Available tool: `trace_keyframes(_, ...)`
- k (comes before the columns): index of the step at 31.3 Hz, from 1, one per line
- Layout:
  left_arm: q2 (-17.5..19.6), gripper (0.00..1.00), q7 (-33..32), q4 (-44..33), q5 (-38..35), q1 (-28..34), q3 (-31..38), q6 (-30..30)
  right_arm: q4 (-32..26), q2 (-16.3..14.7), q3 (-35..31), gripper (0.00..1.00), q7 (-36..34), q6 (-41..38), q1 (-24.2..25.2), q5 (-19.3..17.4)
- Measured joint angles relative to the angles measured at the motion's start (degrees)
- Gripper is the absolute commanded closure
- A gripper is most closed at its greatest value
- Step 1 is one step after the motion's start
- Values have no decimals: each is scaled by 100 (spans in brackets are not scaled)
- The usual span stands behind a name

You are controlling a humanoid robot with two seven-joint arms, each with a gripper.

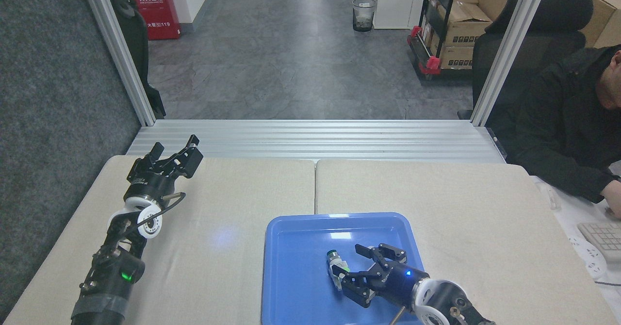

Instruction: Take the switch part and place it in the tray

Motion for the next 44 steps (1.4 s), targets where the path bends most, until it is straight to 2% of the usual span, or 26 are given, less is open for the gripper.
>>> trace_keyframes(5, 0, 0, 0, 0, 0, 0, 0, 0, 37, 17, -302, 6, 1, 2, -43, -109)
trace_keyframes(13, 0, 0, 0, 1, 0, 0, 0, 0, 81, 40, -1155, 6, 1, 109, -493, -434)
trace_keyframes(19, 0, 0, 0, 1, 0, 0, 0, 0, 311, -119, -1811, 6, -36, 272, -726, -568)
trace_keyframes(30, 0, 0, 1, 1, 0, -1, 0, 0, 875, -404, -2580, 6, -125, 665, -615, -691)
trace_keyframes(44, 1, 0, 1, 2, 0, -3, 0, 0, 1162, -695, -3097, 6, -223, 753, -672, -728)
